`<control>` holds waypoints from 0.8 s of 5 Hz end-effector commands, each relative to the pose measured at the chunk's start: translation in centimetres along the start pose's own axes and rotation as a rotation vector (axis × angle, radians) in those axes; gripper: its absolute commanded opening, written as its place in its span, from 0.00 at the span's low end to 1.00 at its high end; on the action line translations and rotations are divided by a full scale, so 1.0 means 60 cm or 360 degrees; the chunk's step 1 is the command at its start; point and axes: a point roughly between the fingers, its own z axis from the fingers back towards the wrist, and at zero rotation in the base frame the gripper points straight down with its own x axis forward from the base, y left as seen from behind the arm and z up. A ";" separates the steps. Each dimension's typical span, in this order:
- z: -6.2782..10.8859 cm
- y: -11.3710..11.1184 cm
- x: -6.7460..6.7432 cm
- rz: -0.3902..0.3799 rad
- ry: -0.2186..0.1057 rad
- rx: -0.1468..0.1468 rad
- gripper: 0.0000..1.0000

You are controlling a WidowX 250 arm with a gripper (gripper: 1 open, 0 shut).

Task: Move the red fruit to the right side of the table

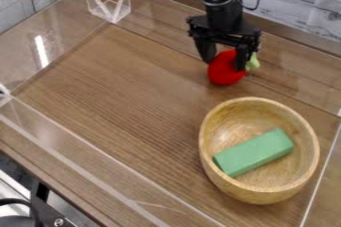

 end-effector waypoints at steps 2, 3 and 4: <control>0.054 0.001 0.021 -0.0024 -0.0163 0.0006 1.00; 0.074 0.000 0.029 -0.0092 -0.0186 -0.0012 1.00; 0.089 -0.001 0.034 -0.0163 -0.0201 -0.0030 1.00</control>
